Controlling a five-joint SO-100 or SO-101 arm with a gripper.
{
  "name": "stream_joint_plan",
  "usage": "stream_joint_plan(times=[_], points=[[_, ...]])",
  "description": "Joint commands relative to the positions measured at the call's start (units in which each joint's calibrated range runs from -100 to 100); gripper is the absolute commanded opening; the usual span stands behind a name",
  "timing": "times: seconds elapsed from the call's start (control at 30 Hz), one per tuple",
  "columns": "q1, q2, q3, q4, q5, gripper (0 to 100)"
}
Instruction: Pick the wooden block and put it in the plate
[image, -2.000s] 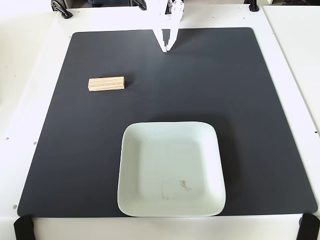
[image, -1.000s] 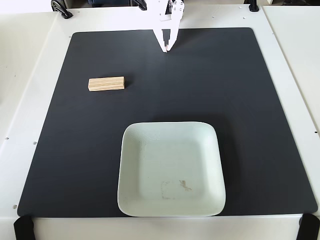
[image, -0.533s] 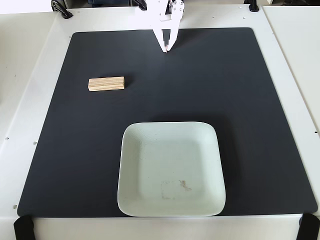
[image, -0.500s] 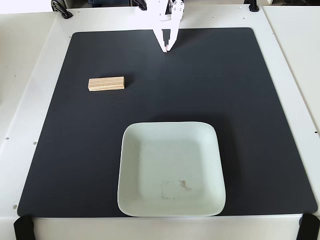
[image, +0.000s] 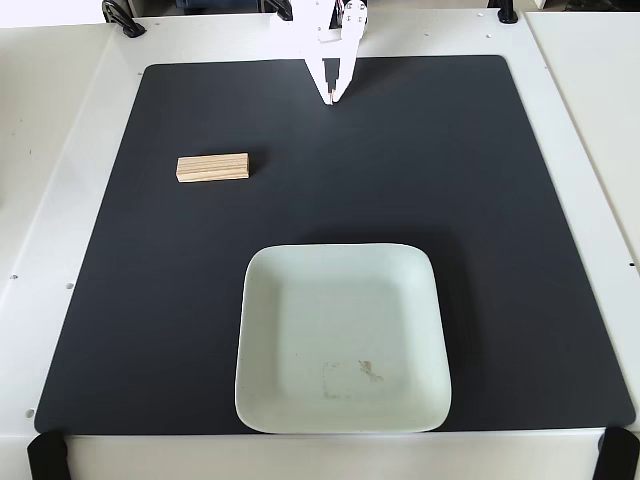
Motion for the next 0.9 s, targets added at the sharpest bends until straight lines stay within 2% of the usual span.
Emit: stream_joint_plan(times=[0.0, 0.3, 0.47, 0.77, 0.87], points=[[-0.63, -0.09, 0.25, 0.38, -0.2, 1], [0.04, 0.08, -0.74, 0.65, -0.2, 1], [0.15, 3.04, -7.49, 1.09, -0.2, 1], [0.37, 24.23, -30.07, 1.18, -0.36, 1], [2.61, 32.28, -40.87, 1.18, -4.47, 1]])
